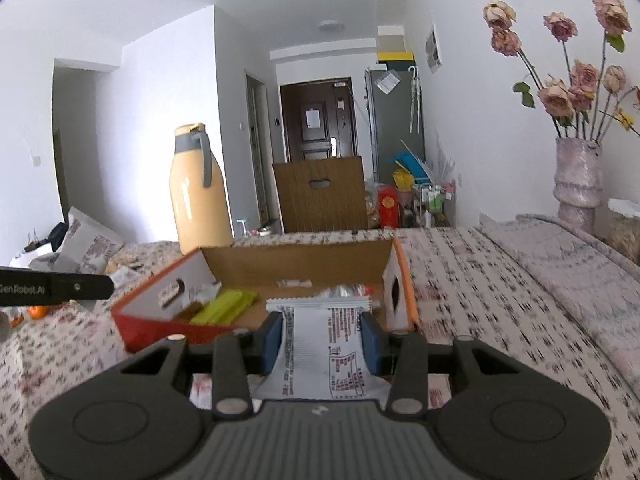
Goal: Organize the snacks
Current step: 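Carry both snacks over the cardboard box and open both tools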
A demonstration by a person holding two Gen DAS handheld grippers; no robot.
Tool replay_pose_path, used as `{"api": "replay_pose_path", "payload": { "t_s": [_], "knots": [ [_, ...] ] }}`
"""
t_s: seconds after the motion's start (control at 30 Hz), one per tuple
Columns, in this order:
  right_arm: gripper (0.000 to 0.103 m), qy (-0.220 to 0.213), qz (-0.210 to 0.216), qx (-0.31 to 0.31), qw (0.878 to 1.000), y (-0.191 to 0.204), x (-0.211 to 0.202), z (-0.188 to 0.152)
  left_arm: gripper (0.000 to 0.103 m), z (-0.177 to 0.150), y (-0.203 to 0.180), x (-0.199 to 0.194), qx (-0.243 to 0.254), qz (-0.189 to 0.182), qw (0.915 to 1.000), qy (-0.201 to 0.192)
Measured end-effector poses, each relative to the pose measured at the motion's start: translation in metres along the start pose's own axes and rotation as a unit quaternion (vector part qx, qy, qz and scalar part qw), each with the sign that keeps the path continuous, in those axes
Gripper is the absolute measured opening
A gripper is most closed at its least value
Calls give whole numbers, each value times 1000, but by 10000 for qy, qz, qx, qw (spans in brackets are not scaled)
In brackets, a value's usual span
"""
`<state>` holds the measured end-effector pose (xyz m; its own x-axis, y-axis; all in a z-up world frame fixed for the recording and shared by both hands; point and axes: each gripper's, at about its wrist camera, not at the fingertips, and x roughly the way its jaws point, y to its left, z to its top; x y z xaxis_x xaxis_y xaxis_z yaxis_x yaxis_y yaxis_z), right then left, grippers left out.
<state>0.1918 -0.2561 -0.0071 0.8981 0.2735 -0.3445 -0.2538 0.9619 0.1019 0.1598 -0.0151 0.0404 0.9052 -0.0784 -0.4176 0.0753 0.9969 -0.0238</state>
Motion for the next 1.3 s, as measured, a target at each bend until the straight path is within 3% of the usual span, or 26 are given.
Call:
{"api": "replay_pose_path", "payload": {
  "t_s": [0.5,0.8,1.1,1.2,1.3],
  "knots": [
    [40,-157,147,-134,9997,12,85,52,14,36,-7,62,80,246,9994,-209],
    [40,30,324,-62,9995,13,112,39,14,22,10,99,-82,393,9992,77],
    [41,185,196,-154,9995,12,119,29,14,14,16,106,-99,311,9992,245],
    [41,192,193,-135,9995,10,118,28,17,14,17,105,-133,330,9991,242],
    [45,194,200,-99,9996,9,116,27,43,14,18,104,-176,372,9989,214]
  ]
}}
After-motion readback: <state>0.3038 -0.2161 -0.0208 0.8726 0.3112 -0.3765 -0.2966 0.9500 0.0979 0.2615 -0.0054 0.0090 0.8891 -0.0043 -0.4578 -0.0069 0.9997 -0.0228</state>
